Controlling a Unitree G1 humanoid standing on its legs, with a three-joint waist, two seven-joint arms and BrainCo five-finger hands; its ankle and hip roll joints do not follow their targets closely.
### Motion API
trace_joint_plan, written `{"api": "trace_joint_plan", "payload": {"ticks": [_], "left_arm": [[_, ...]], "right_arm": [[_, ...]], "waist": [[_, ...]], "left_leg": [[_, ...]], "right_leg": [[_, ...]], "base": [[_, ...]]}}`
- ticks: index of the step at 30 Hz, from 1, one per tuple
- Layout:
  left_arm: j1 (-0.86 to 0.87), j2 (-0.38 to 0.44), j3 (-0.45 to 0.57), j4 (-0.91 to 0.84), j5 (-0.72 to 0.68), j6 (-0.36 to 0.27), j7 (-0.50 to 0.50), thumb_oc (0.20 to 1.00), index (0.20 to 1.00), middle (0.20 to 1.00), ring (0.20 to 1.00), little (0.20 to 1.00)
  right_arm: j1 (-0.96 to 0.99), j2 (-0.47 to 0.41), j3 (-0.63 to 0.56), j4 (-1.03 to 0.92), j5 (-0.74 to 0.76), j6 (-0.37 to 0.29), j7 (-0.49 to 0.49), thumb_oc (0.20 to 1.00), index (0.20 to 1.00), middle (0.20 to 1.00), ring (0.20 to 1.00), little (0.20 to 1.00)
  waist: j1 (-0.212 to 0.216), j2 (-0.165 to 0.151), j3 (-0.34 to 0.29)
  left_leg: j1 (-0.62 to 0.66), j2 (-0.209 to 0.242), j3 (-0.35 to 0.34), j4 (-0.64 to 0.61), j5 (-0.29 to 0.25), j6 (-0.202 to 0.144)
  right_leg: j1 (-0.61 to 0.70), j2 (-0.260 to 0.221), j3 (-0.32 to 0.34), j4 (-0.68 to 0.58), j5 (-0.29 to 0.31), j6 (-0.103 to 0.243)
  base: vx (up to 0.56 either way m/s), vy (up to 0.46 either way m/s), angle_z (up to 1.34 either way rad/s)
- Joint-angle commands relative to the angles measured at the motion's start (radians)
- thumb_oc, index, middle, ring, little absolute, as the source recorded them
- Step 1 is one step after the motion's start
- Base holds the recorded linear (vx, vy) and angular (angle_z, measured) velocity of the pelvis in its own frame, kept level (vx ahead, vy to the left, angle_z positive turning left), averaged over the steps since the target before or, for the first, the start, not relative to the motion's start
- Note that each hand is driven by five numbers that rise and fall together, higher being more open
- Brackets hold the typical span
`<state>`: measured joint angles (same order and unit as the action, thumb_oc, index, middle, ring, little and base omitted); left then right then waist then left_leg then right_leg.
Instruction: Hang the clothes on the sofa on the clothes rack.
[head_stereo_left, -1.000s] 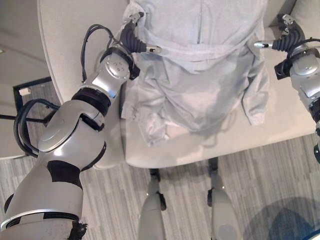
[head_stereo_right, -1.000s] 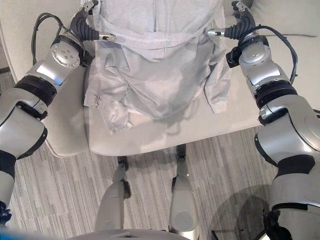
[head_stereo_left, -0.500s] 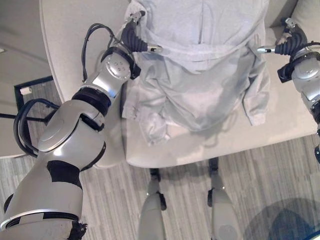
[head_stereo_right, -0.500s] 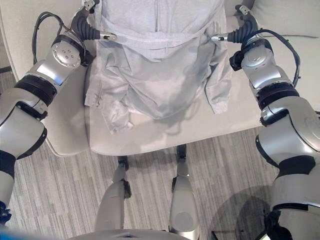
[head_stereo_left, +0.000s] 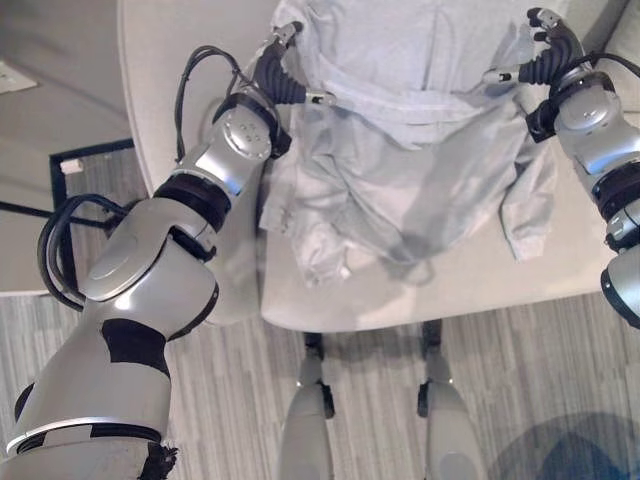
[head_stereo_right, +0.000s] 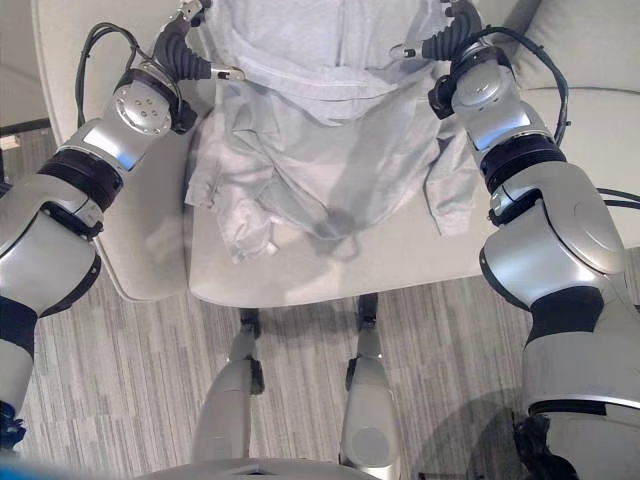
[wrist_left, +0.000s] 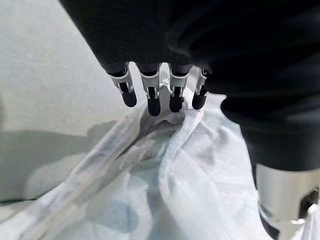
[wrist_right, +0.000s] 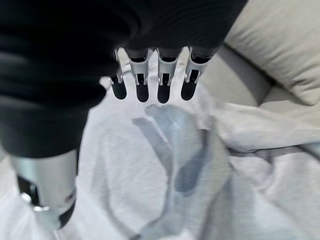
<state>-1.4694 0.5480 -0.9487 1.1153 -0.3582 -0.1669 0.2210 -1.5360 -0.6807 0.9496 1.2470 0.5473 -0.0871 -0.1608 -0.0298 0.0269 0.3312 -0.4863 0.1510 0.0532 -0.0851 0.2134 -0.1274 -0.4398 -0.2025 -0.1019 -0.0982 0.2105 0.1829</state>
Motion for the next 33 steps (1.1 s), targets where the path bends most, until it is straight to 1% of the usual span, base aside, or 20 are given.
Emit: {"api": "trace_joint_plan", "payload": {"ticks": [1, 7, 9, 10, 14, 16, 19, 20, 21, 22, 23, 24, 25, 26, 28, 29, 30, 31, 32, 33], "left_arm": [[-0.162, -0.001, -0.011, 0.057, -0.068, -0.063, 0.020, 1.000, 1.000, 1.000, 1.000, 1.000], [-0.157, -0.037, -0.005, 0.031, -0.076, -0.065, 0.017, 1.000, 1.000, 1.000, 1.000, 1.000], [-0.156, -0.040, -0.002, 0.029, -0.077, -0.064, 0.017, 1.000, 1.000, 1.000, 1.000, 1.000], [-0.155, -0.045, -0.003, 0.013, -0.079, -0.065, 0.014, 1.000, 1.000, 1.000, 1.000, 1.000], [-0.152, -0.049, 0.000, 0.004, -0.075, -0.061, 0.014, 1.000, 1.000, 1.000, 1.000, 1.000], [-0.147, -0.049, 0.006, 0.002, -0.072, -0.057, 0.012, 1.000, 1.000, 1.000, 1.000, 1.000], [-0.149, -0.041, 0.011, 0.001, -0.060, -0.053, 0.014, 1.000, 1.000, 1.000, 1.000, 1.000], [-0.150, -0.032, 0.017, -0.013, -0.059, -0.051, 0.019, 1.000, 1.000, 1.000, 1.000, 1.000], [-0.151, -0.032, 0.017, -0.013, -0.059, -0.051, 0.019, 1.000, 1.000, 1.000, 1.000, 1.000], [-0.148, -0.027, 0.020, -0.020, -0.056, -0.050, 0.022, 1.000, 1.000, 1.000, 1.000, 1.000], [-0.151, -0.020, 0.017, -0.034, -0.047, -0.049, 0.024, 1.000, 1.000, 1.000, 1.000, 1.000], [-0.151, -0.020, 0.016, -0.034, -0.047, -0.049, 0.024, 1.000, 1.000, 1.000, 1.000, 1.000], [-0.157, -0.010, 0.014, -0.043, -0.043, -0.047, 0.024, 1.000, 1.000, 1.000, 1.000, 1.000], [-0.159, 0.000, 0.016, -0.051, -0.045, -0.045, 0.023, 1.000, 1.000, 1.000, 1.000, 1.000], [-0.163, 0.031, 0.027, -0.059, -0.051, -0.047, 0.029, 1.000, 1.000, 1.000, 1.000, 1.000], [-0.163, 0.031, 0.027, -0.059, -0.051, -0.047, 0.028, 1.000, 1.000, 1.000, 1.000, 1.000], [-0.157, 0.047, 0.041, -0.072, -0.046, -0.051, 0.037, 1.000, 1.000, 1.000, 1.000, 1.000], [-0.138, 0.108, 0.038, -0.088, -0.010, -0.057, 0.049, 1.000, 1.000, 1.000, 1.000, 1.000], [-0.137, 0.109, 0.038, -0.089, -0.009, -0.056, 0.049, 1.000, 1.000, 1.000, 1.000, 1.000], [-0.121, 0.117, 0.045, -0.148, -0.002, -0.052, 0.055, 1.000, 1.000, 1.000, 1.000, 1.000]], "right_arm": [[-0.169, -0.059, 0.006, 0.061, 0.073, -0.011, -0.004, 1.000, 1.000, 1.000, 1.000, 1.000], [-0.198, -0.062, -0.006, 0.090, 0.144, -0.003, 0.011, 1.000, 1.000, 1.000, 1.000, 1.000], [-0.199, -0.063, -0.007, 0.096, 0.146, 0.001, 0.014, 1.000, 1.000, 1.000, 1.000, 1.000], [-0.213, -0.069, 0.004, 0.119, 0.132, 0.013, 0.013, 1.000, 1.000, 1.000, 1.000, 1.000], [-0.209, -0.073, 0.017, 0.129, 0.092, 0.026, 0.015, 1.000, 1.000, 1.000, 1.000, 1.000], [-0.203, -0.076, 0.033, 0.131, 0.025, 0.027, 0.002, 1.000, 1.000, 1.000, 1.000, 1.000], [-0.189, -0.085, 0.022, 0.113, 0.011, 0.024, -0.013, 1.000, 1.000, 1.000, 1.000, 1.000], [-0.179, -0.093, 0.010, 0.095, 0.014, 0.021, -0.019, 1.000, 1.000, 1.000, 1.000, 1.000], [-0.179, -0.093, 0.009, 0.095, 0.014, 0.021, -0.019, 1.000, 1.000, 1.000, 1.000, 1.000], [-0.170, -0.093, 0.004, 0.085, 0.007, 0.020, -0.022, 1.000, 1.000, 1.000, 1.000, 1.000], [-0.161, -0.091, 0.002, 0.066, -0.014, 0.016, -0.027, 1.000, 1.000, 1.000, 1.000, 1.000], [-0.161, -0.091, 0.002, 0.065, -0.014, 0.016, -0.027, 1.000, 1.000, 1.000, 1.000, 1.000], [-0.160, -0.090, 0.003, 0.056, -0.029, 0.019, -0.024, 1.000, 1.000, 1.000, 1.000, 1.000], [-0.162, -0.091, 0.009, 0.047, -0.045, 0.015, -0.025, 1.000, 1.000, 1.000, 1.000, 1.000], [-0.171, -0.096, 0.018, 0.040, -0.067, 0.022, -0.028, 1.000, 1.000, 1.000, 1.000, 1.000], [-0.172, -0.096, 0.019, 0.041, -0.067, 0.022, -0.028, 1.000, 1.000, 1.000, 1.000, 1.000], [-0.160, -0.118, 0.019, 0.021, -0.093, 0.016, -0.030, 1.000, 1.000, 1.000, 1.000, 1.000], [-0.133, -0.186, 0.028, 0.012, -0.121, 0.026, -0.037, 1.000, 1.000, 1.000, 1.000, 1.000], [-0.131, -0.186, 0.027, 0.011, -0.122, 0.027, -0.037, 1.000, 1.000, 1.000, 1.000, 1.000], [-0.095, -0.208, -0.002, -0.042, -0.123, 0.025, -0.051, 1.000, 1.000, 1.000, 1.000, 1.000]], "waist": [[0.017, 0.045, 0.029], [0.046, 0.052, 0.026], [0.049, 0.054, 0.024], [0.061, 0.058, 0.022], [0.065, 0.062, 0.021], [0.070, 0.060, 0.026], [0.073, 0.049, 0.025], [0.076, 0.040, 0.030], [0.076, 0.039, 0.027], [0.077, 0.032, 0.037], [0.075, 0.020, 0.050], [0.075, 0.019, 0.049], [0.068, 0.014, 0.058], [0.064, 0.015, 0.067], [0.046, 0.027, 0.084], [0.047, 0.027, 0.084], [0.029, 0.023, 0.088], [-0.003, 0.012, 0.089], [-0.005, 0.011, 0.087], [-0.007, 0.001, 0.092]], "left_leg": [[0.018, -0.058, -0.026, -0.002, -0.010, -0.043], [0.008, -0.064, -0.037, -0.002, -0.007, -0.045], [0.007, -0.065, -0.038, -0.002, -0.007, -0.046], [0.003, -0.068, -0.043, -0.002, -0.005, -0.046], [0.003, -0.070, -0.049, -0.002, -0.004, -0.044], [0.010, -0.069, -0.059, -0.002, -0.003, -0.043], [0.021, -0.070, -0.075, -0.002, -0.022, -0.029], [0.033, -0.068, -0.080, -0.002, -0.023, -0.015], [0.029, -0.069, -0.080, -0.002, -0.020, -0.015], [0.033, -0.069, -0.083, 0.014, -0.031, -0.005], [0.002, -0.083, -0.092, 0.104, -0.078, 0.013], [-0.001, -0.084, -0.092, 0.107, -0.080, 0.014], [-0.017, -0.093, -0.086, 0.155, -0.109, 0.027], [-0.025, -0.091, -0.080, 0.190, -0.133, 0.040], [-0.036, -0.088, -0.076, 0.222, -0.155, 0.047], [-0.036, -0.088, -0.075, 0.223, -0.156, 0.048], [-0.021, -0.094, -0.092, 0.197, -0.166, 0.033], [-0.022, -0.088, -0.095, 0.210, -0.185, 0.016], [-0.025, -0.090, -0.096, 0.210, -0.183, 0.016], [-0.026, -0.091, -0.103, 0.229, -0.195, 0.012]], "right_leg": [[-0.004, 0.034, -0.009, 0.019, -0.030, 0.030], [-0.002, 0.032, -0.020, 0.019, -0.033, 0.030], [-0.002, 0.032, -0.021, 0.019, -0.033, 0.030], [-0.002, 0.031, -0.026, 0.021, -0.036, 0.030], [-0.001, 0.032, -0.027, 0.027, -0.042, 0.026], [0.004, 0.035, -0.028, 0.033, -0.048, 0.027], [0.007, 0.037, -0.022, 0.043, -0.060, 0.030], [0.008, 0.034, -0.016, 0.059, -0.071, 0.030], [0.004, 0.033, -0.016, 0.059, -0.068, 0.031], [0.005, 0.029, -0.011, 0.082, -0.082, 0.029], [-0.013, 0.014, 0.001, 0.140, -0.104, 0.029], [-0.015, 0.014, 0.001, 0.142, -0.105, 0.029], [-0.038, 0.006, 0.010, 0.204, -0.112, 0.034], [-0.073, 0.001, 0.017, 0.286, -0.130, 0.039], [-0.144, -0.010, 0.063, 0.392, -0.123, 0.050], [-0.146, -0.010, 0.064, 0.393, -0.124, 0.050], [-0.131, -0.026, 0.085, 0.265, -0.088, 0.043], [-0.134, -0.056, 0.110, 0.119, -0.058, 0.049], [-0.132, -0.058, 0.108, 0.112, -0.053, 0.050], [-0.120, -0.050, 0.116, 0.110, -0.059, 0.043]], "base": [[0.01, -0.015, 0.12], [0.01, -0.013, 0.09], [0.02, -0.016, 0.08], [0.02, -0.016, 0.05], [0.00, 0.000, 0.00], [0.00, 0.017, 0.01], [0.01, 0.056, 0.02], [0.00, 0.075, 0.01], [-0.01, 0.065, 0.01], [-0.06, 0.085, 0.01], [-0.05, 0.083, 0.00], [-0.08, 0.120, 0.01], [-0.05, 0.120, 0.00], [-0.06, 0.157, -0.03], [-0.01, 0.103, -0.15], [0.09, -0.037, -0.10], [0.17, -0.215, -0.01], [0.17, -0.212, 0.20], [0.12, -0.225, 0.21], [0.07, -0.216, 0.39]]}}
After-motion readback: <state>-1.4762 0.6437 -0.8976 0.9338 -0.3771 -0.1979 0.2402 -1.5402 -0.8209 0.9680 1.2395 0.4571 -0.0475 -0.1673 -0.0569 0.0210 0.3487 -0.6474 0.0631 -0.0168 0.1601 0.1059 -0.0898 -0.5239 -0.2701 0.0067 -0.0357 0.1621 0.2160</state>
